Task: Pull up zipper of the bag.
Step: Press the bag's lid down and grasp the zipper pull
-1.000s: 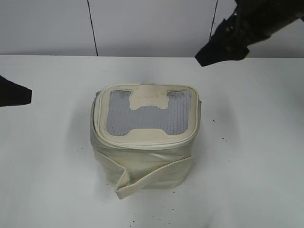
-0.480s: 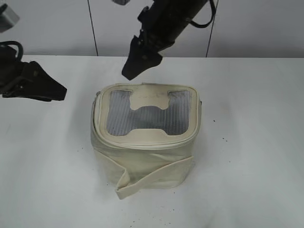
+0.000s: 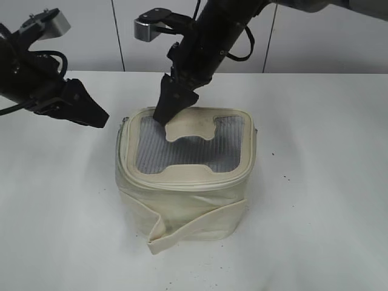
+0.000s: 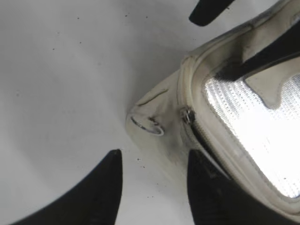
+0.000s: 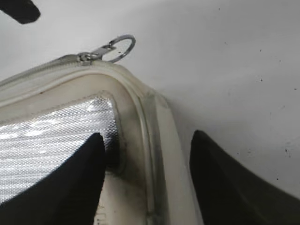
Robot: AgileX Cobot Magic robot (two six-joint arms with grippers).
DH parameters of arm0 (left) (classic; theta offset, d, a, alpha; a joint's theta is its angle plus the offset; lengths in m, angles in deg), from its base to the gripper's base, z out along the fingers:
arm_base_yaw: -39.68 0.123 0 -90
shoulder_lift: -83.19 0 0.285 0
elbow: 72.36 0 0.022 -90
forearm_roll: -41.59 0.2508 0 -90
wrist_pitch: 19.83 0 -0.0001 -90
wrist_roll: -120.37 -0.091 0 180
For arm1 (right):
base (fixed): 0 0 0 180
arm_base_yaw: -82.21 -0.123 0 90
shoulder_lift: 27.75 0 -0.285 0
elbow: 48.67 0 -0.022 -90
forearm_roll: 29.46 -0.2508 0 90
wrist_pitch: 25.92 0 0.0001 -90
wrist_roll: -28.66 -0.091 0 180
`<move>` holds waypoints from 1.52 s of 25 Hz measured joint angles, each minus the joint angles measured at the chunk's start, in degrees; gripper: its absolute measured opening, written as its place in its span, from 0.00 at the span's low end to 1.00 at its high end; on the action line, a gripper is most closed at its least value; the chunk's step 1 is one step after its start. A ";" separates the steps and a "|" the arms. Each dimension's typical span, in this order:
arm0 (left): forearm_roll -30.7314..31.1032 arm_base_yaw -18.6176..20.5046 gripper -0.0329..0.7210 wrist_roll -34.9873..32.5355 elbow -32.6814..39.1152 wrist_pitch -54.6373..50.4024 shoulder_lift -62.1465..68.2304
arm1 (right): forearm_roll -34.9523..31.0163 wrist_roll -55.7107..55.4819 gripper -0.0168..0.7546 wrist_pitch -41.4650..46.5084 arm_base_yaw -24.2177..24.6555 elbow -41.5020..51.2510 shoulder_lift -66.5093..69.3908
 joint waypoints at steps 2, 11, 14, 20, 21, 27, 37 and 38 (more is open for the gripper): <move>1.23 0.00 0.51 0.00 -0.61 -0.23 0.09 | 0.65 -0.64 0.55 0.23 0.00 -0.18 0.27; 17.08 -3.93 0.63 -2.08 -1.76 -0.14 0.09 | -0.10 -0.88 0.16 1.57 -0.07 -0.28 0.86; 20.35 -5.28 0.69 -2.32 -1.76 1.41 0.01 | -0.32 -1.05 0.06 1.78 -0.07 -0.28 0.97; 21.24 -5.85 0.71 -2.36 -3.12 5.36 -0.95 | -0.39 -1.04 0.05 1.83 -0.07 -0.28 0.97; 21.25 -5.85 0.71 -2.69 -3.18 6.12 -1.02 | -0.44 -1.11 0.05 1.83 -0.07 -0.28 0.97; 21.44 -6.27 0.71 -7.22 -3.46 6.99 -1.02 | -0.47 -1.30 0.05 1.83 -0.07 -0.28 0.97; 33.30 -12.42 0.72 -12.05 -3.46 13.89 -0.97 | -0.51 -1.51 0.05 1.83 -0.07 -0.28 0.97; 33.51 -12.56 0.72 -12.18 -3.46 14.13 -0.73 | -0.51 -1.53 0.05 1.85 -0.07 -0.28 0.97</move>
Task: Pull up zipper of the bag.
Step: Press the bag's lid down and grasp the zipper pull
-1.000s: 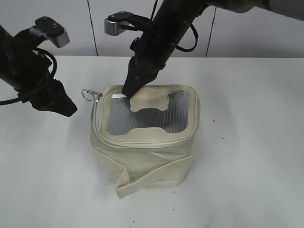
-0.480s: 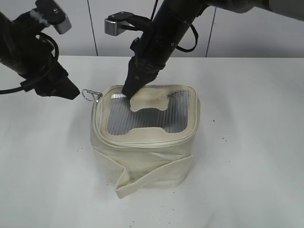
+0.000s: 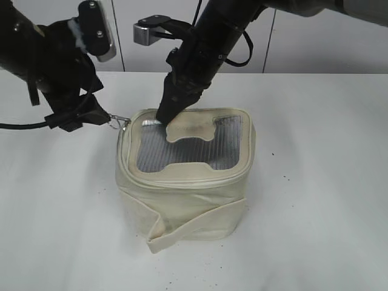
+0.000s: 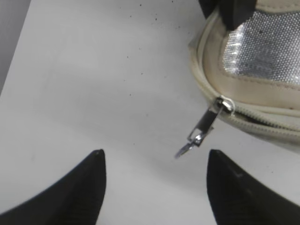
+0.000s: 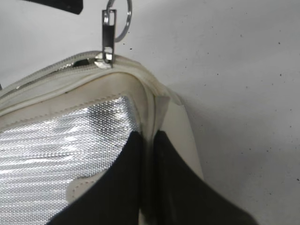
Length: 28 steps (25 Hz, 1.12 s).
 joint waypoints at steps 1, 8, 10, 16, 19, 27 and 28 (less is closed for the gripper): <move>0.06 -0.30 0.72 0.01 0.00 0.07 0.41 | 0.00 -0.05 0.05 0.00 0.00 0.00 0.00; 1.06 -2.85 0.71 -0.01 0.00 0.27 4.33 | 0.00 -0.23 0.04 0.00 0.00 0.00 0.00; 1.34 -3.06 0.60 -0.01 0.00 0.46 4.48 | 0.00 -0.40 0.04 0.00 0.00 0.00 0.00; 1.79 -3.06 0.08 -0.01 0.00 -0.61 4.42 | 0.00 -0.85 0.04 0.00 0.00 0.00 0.00; 2.28 -3.06 0.05 0.37 0.00 -2.41 4.10 | 0.00 -1.57 0.04 0.00 0.00 0.00 0.00; 2.34 -3.06 0.04 6.83 -0.11 -9.37 1.79 | 0.00 -5.47 0.04 0.18 -0.29 -0.07 0.00; 2.27 -3.06 0.04 8.02 -0.10 -10.38 1.72 | 0.00 -5.68 0.04 0.18 -0.34 -0.07 0.03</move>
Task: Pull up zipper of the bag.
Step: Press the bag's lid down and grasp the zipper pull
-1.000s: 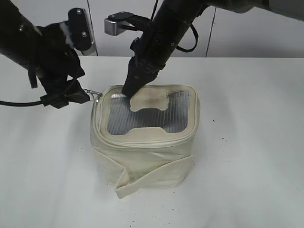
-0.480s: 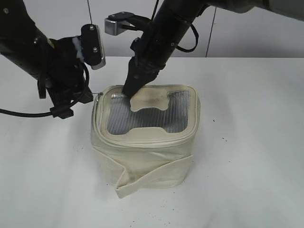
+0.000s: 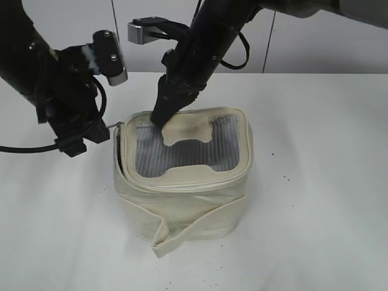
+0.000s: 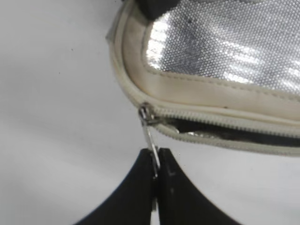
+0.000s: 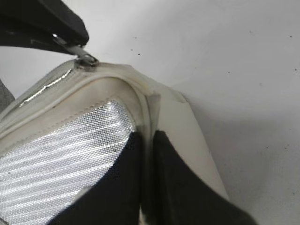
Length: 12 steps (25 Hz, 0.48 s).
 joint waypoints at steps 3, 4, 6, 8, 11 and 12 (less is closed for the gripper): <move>-0.75 -0.06 0.04 4.03 -0.08 -2.79 -0.18 | -0.39 -0.76 0.04 0.00 -0.12 0.00 0.07; -0.99 -0.06 0.04 5.10 -0.07 -3.48 -0.34 | -0.44 -1.15 0.04 0.00 -0.25 0.00 0.07; -1.64 -0.06 0.04 6.23 -0.09 -6.34 -0.83 | -0.16 -1.77 0.04 0.00 -0.25 0.00 0.10; -3.02 -0.06 0.04 6.86 -0.09 -9.12 -1.25 | -0.09 -2.38 0.04 0.00 -0.19 -0.06 0.14; -4.90 -0.06 0.04 9.01 -0.09 -11.56 -1.89 | 0.02 -3.97 0.04 0.00 -0.07 -0.80 0.35; -5.47 -0.06 0.04 9.58 -0.09 -12.32 -2.13 | 0.05 -4.32 0.04 0.00 -0.02 -1.20 0.46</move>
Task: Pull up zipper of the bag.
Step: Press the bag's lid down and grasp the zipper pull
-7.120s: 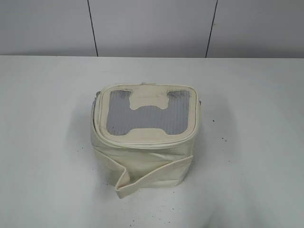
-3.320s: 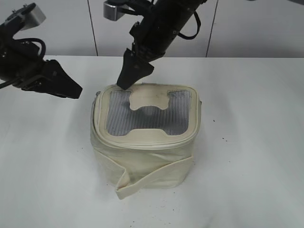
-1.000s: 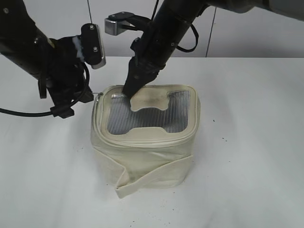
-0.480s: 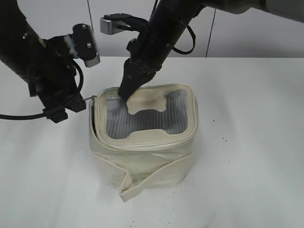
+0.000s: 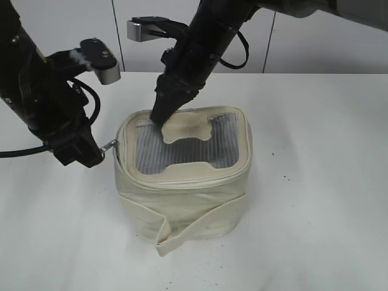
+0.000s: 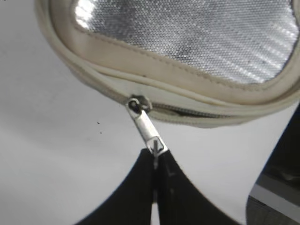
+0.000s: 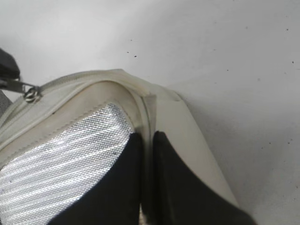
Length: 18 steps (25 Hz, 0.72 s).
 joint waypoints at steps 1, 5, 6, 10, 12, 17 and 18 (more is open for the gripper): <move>-0.86 0.00 0.04 0.27 0.00 -0.82 -0.06 | 0.19 -0.42 0.04 0.00 0.06 -0.52 0.15; -4.82 -0.13 0.04 1.59 0.06 -4.17 -0.05 | 0.96 -2.36 0.04 0.05 0.92 -2.68 0.83; -5.17 -0.27 0.04 2.70 0.06 -4.81 -0.05 | 1.15 -2.98 0.04 0.05 1.28 -3.14 0.90; -5.87 -2.20 0.04 6.48 0.06 -5.96 -0.05 | 1.65 -4.15 0.04 0.05 2.26 -3.67 0.90; -6.83 -4.13 0.04 7.07 0.06 -5.71 -0.05 | 1.86 -4.20 0.04 0.05 2.37 -3.72 0.90; -10.19 -11.42 0.04 10.13 0.12 -0.87 -0.05 | 2.09 -4.09 0.04 0.12 2.37 -3.88 0.90; -10.17 -13.26 0.04 11.43 0.11 1.06 -0.05 | 2.09 -4.03 0.04 0.12 2.37 -3.90 0.90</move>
